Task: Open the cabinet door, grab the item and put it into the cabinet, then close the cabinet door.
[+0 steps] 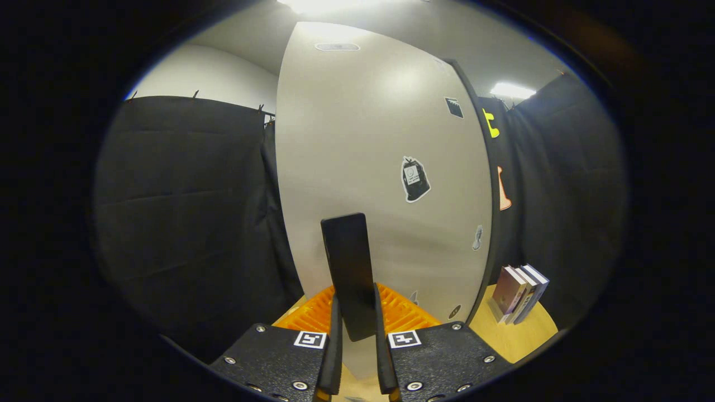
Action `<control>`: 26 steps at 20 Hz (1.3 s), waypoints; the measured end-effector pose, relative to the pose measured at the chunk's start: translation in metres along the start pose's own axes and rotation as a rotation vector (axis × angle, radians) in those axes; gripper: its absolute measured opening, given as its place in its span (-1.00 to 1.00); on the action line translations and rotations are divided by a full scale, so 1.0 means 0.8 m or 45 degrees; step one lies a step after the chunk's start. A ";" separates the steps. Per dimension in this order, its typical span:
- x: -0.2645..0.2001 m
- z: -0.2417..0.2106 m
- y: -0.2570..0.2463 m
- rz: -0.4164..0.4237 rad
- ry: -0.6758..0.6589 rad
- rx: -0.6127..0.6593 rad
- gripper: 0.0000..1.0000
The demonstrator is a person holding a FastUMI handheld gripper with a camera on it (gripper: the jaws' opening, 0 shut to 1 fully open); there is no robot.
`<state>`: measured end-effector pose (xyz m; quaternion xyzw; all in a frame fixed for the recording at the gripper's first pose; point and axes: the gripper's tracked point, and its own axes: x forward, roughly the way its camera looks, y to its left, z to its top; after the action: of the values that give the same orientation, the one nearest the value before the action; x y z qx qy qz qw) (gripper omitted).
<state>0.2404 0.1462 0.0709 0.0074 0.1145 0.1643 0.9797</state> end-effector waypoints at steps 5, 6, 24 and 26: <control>-0.024 -0.001 -0.021 -0.044 0.000 -0.010 -0.48; -0.027 0.000 -0.025 -0.054 -0.002 -0.013 -0.49; -0.100 0.012 -0.115 -0.325 -0.091 0.083 -0.51; -0.107 0.012 -0.126 -0.347 -0.098 0.093 -0.52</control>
<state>0.1960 0.0237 0.0942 0.0338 0.0827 0.0249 0.9957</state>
